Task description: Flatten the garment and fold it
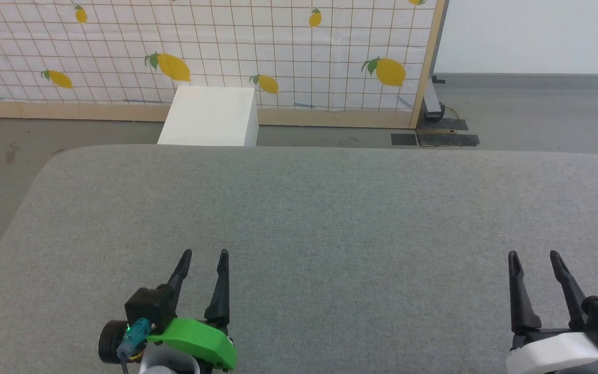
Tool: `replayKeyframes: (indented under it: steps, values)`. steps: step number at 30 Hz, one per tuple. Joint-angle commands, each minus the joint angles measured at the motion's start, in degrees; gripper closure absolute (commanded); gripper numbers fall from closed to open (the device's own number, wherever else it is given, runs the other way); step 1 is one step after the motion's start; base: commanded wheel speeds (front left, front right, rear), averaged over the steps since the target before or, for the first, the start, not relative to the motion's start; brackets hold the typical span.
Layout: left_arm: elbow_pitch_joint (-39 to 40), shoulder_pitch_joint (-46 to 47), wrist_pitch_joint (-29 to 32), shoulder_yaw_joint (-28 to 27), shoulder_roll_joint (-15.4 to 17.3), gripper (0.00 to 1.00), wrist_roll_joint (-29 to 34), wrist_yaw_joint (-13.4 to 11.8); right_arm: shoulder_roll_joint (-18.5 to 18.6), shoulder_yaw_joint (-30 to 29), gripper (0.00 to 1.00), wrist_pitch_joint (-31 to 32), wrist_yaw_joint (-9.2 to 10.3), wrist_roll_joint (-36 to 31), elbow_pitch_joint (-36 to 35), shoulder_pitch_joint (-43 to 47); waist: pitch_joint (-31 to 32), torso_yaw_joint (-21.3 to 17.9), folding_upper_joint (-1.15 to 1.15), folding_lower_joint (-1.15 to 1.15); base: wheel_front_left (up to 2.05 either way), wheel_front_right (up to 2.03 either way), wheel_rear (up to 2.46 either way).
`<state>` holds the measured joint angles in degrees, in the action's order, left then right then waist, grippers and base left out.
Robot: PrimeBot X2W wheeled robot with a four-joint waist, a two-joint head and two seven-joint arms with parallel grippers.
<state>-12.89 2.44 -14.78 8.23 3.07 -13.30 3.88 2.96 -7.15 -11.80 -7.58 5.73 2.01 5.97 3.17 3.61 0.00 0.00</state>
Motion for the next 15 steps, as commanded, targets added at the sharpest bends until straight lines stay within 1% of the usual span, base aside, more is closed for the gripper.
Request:
replayKeyframes:
  steps: [1,2,3,15]
  values:
    - [-0.21,-0.64,-0.21,0.08,-0.19,0.0,-0.45,-0.49,-0.08,0.1,0.0,-0.41,0.09,0.71,0.25,0.8,-0.01,-0.07,0.0,0.0,0.0,0.0,0.0]
    - [-0.26,-0.65,-0.21,0.09,-0.19,0.0,-0.46,-0.48,-0.08,0.18,0.0,-0.44,0.09,0.81,0.38,0.76,0.0,-0.12,0.0,0.0,0.0,0.0,0.0]
    - [-0.3,-0.65,-0.21,0.09,-0.19,1.0,-0.51,-0.48,-0.08,0.23,1.0,-0.46,0.09,0.89,0.48,0.71,0.0,-0.16,0.0,0.0,0.0,0.0,0.0]
    - [-0.02,-0.03,0.17,-0.1,0.01,1.0,0.04,-0.27,0.01,0.06,1.0,0.11,0.0,0.48,0.33,-0.05,-0.03,-0.19,0.0,0.0,0.0,0.0,0.0]
